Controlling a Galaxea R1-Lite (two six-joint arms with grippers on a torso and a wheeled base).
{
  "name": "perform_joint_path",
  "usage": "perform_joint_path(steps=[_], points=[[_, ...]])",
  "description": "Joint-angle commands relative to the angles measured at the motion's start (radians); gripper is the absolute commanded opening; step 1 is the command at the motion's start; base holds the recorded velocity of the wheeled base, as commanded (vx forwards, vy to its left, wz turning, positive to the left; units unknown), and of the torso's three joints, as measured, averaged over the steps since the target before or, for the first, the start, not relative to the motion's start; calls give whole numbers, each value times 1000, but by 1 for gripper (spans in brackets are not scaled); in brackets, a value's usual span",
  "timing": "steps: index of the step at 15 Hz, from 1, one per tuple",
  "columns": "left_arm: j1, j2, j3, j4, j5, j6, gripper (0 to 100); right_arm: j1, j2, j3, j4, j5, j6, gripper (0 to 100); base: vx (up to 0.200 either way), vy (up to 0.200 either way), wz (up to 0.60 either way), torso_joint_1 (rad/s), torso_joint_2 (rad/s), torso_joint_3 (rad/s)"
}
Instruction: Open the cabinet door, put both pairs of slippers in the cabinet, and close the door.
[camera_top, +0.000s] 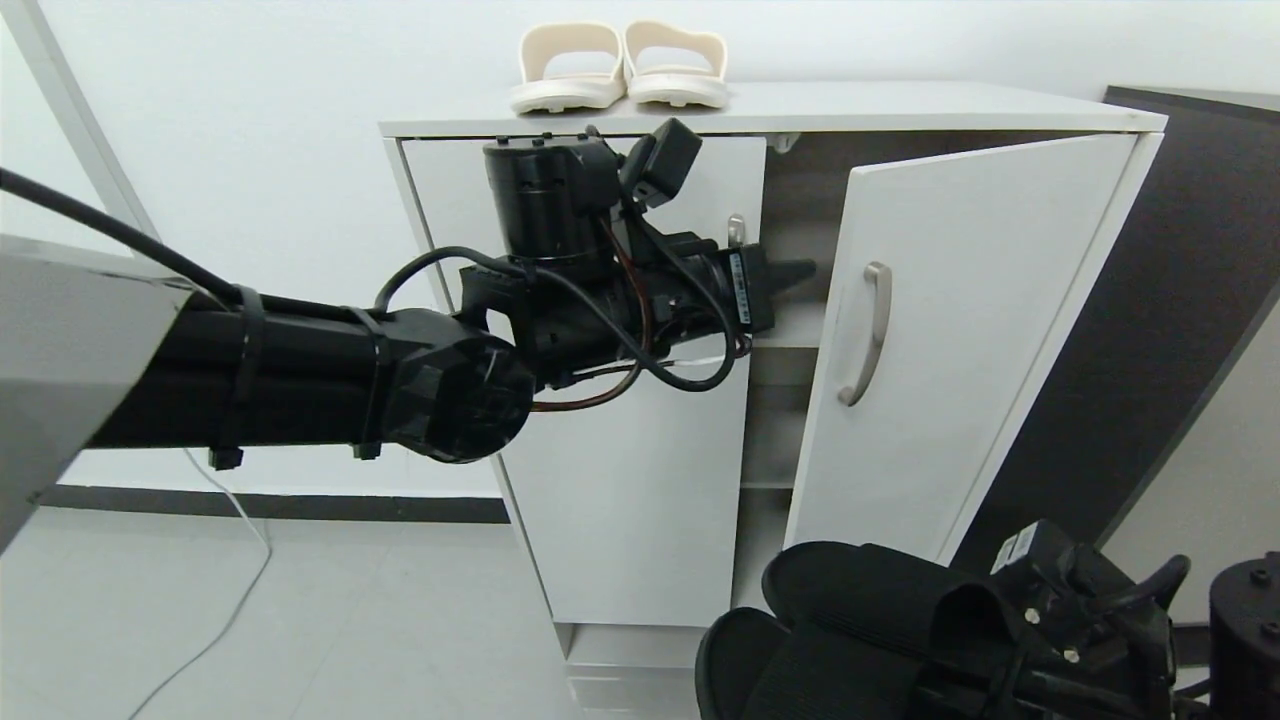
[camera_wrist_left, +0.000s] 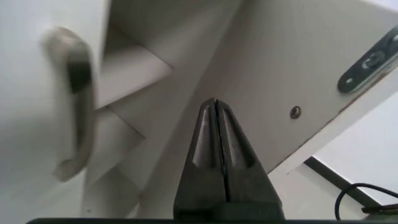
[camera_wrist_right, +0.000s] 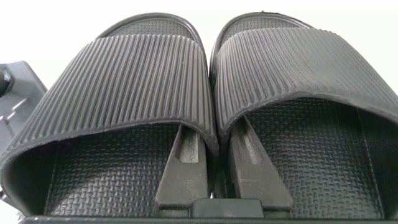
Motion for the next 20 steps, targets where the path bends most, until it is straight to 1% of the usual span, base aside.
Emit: perform_joint_path(steps=[1,3,4,5,6,7,8,9,10,11,12,13,14,15,16,17,18,19,20], points=[[-21,13,-9,8,1,0,0,22,3,8,1,0,0,0,-200,0,0,-2,2,-2],[-52,-8,13,12,37,0,0,45,-7,14,19,0,0,0,-200,0,0,2,0,2],[-84,-27,40,9,57,1,0,62,-16,16,24,0,0,0,-200,0,0,2,2,-2],[-112,-56,73,6,63,3,0,66,-22,19,28,0,2,0,-200,0,0,7,2,2],[-165,-97,122,3,64,7,0,66,-27,19,37,0,3,0,-200,0,0,2,-2,-7],[-205,-123,146,3,66,18,0,68,-30,17,41,0,3,0,-200,0,0,-2,2,7],[-225,-129,148,3,66,23,0,68,-27,16,41,0,3,0,-200,0,0,2,2,-2],[-230,-132,148,3,66,24,0,68,-22,14,41,0,3,0,-200,0,0,-2,2,-2],[-221,-132,149,3,78,24,0,66,-8,11,37,-7,3,0,-200,0,0,-2,2,2],[-184,-136,155,3,113,26,0,54,13,-3,36,-19,5,0,0,0,0,0,0,0],[-150,-151,174,0,150,26,0,37,36,-18,36,-59,5,0,0,0,0,0,0,0],[-119,-194,217,-15,185,24,0,34,69,-35,34,-123,5,0,0,0,0,0,0,0],[-92,-274,301,-25,221,30,0,34,111,-53,33,-218,3,0,0,0,0,0,0,0],[-79,-378,389,-17,253,50,0,34,150,-73,24,-313,2,0,0,0,0,0,0,0],[-66,-453,451,-5,277,66,0,34,171,-86,8,-350,6,0,0,0,0,0,0,0],[-15,-610,574,47,369,98,0,30,210,-110,-47,-375,8,0,0,0,0,0,0,0],[26,-725,659,110,494,141,0,14,233,-129,-81,-405,6,0,0,0,0,0,0,0],[54,-853,751,169,629,185,0,1,254,-153,-98,-444,6,0,0,0,0,0,0,0],[63,-1010,843,227,725,219,0,-16,268,-175,-99,-456,8,0,0,0,0,0,0,0]])
